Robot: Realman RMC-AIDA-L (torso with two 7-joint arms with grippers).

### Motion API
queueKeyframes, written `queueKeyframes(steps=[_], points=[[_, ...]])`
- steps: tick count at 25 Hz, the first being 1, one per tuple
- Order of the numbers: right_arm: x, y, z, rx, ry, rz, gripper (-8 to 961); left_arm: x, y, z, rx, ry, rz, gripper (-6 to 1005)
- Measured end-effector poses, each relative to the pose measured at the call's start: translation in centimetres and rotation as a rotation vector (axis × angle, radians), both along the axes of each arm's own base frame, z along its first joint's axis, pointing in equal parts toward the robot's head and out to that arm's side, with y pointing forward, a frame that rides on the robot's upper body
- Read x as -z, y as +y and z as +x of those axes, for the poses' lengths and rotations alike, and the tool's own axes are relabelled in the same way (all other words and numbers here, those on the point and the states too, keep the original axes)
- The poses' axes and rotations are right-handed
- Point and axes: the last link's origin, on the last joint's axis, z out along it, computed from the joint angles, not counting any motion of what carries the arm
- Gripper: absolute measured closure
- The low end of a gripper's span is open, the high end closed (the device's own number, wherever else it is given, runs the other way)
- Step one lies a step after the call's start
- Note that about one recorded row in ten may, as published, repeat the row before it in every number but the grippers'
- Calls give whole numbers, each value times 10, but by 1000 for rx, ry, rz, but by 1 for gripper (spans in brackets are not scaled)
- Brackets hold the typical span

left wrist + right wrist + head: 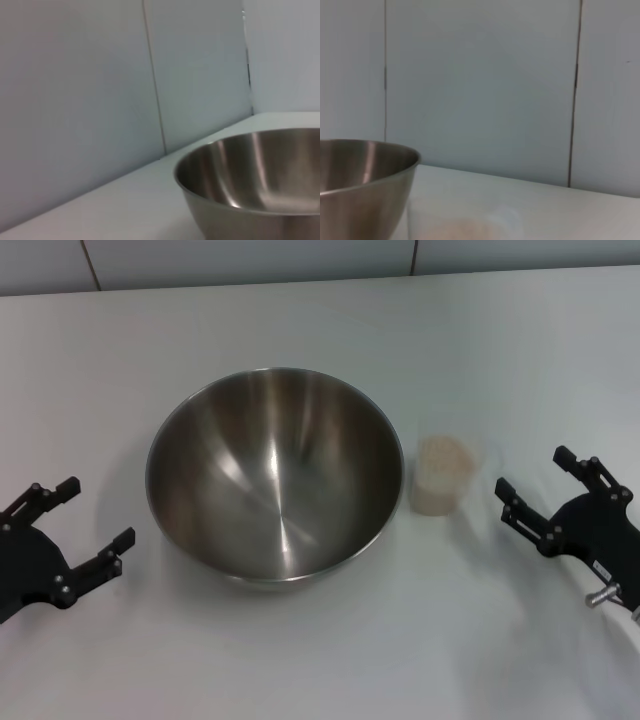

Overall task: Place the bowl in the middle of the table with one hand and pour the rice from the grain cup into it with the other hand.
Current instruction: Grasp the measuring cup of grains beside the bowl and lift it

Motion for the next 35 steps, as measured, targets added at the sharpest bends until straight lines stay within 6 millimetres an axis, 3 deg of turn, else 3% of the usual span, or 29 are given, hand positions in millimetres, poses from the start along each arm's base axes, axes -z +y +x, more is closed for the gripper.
queueKeyframes(steps=[35], points=[[3, 42, -13, 5, -25, -6, 120, 7, -1, 2, 11, 8, -48, 153]])
